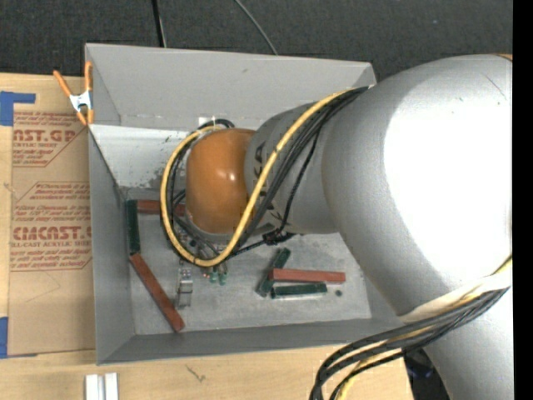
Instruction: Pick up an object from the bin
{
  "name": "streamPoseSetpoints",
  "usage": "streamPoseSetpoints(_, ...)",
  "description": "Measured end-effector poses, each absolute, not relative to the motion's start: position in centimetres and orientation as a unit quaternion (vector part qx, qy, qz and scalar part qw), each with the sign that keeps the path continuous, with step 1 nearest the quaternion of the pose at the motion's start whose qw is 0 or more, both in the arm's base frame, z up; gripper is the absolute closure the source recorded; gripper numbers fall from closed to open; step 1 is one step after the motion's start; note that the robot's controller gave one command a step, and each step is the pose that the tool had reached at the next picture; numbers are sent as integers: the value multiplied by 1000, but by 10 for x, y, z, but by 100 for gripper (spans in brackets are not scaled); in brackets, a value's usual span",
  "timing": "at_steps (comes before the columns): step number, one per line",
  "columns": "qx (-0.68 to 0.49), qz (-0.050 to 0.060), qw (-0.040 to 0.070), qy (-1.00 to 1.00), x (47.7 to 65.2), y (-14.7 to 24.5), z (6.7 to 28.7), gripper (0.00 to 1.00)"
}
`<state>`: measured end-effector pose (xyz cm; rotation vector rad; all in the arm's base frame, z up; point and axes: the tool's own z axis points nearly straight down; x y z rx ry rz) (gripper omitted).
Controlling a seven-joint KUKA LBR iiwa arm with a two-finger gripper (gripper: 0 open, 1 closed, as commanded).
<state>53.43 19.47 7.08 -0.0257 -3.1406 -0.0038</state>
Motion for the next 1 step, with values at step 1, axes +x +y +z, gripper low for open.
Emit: streamPoseSetpoints(1,80,-1,3,-997,547,171,90,0)
